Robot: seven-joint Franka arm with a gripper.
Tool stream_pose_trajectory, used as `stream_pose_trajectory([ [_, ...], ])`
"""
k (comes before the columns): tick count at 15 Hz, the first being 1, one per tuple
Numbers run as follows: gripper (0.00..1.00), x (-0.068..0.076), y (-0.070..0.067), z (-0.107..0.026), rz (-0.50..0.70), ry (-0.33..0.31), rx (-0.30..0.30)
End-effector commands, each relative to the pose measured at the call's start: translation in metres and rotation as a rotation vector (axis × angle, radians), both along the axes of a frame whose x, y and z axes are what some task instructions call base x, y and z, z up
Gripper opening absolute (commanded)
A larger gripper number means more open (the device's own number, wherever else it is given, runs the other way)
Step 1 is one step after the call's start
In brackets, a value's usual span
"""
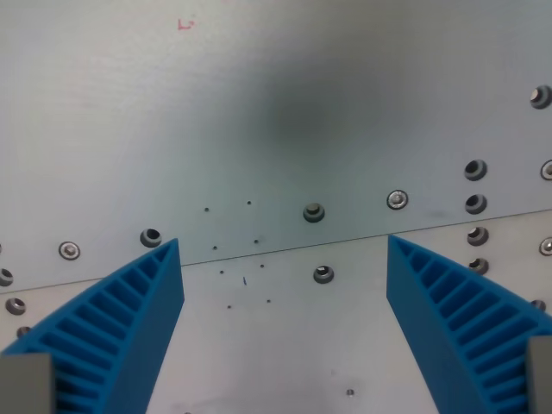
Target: Move in gripper positive y
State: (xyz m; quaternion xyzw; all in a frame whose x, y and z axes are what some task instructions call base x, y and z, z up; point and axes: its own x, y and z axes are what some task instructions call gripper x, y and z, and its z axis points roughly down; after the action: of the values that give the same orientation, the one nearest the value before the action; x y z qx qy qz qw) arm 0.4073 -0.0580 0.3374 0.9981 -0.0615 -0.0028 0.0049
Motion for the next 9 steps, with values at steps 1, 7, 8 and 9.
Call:
stream_pose_trajectory([
  [1, 1.0, -0.003, -0.014, 0.002, 0.012, -0.006, 0.003],
  [7, 1.0, -0.007, -0.044, 0.003, 0.012, -0.006, 0.003],
  [8, 1.0, -0.007, -0.049, 0.003, 0.012, -0.006, 0.003],
  [9, 1.0, -0.008, -0.054, 0.003, 0.012, -0.006, 0.003],
])
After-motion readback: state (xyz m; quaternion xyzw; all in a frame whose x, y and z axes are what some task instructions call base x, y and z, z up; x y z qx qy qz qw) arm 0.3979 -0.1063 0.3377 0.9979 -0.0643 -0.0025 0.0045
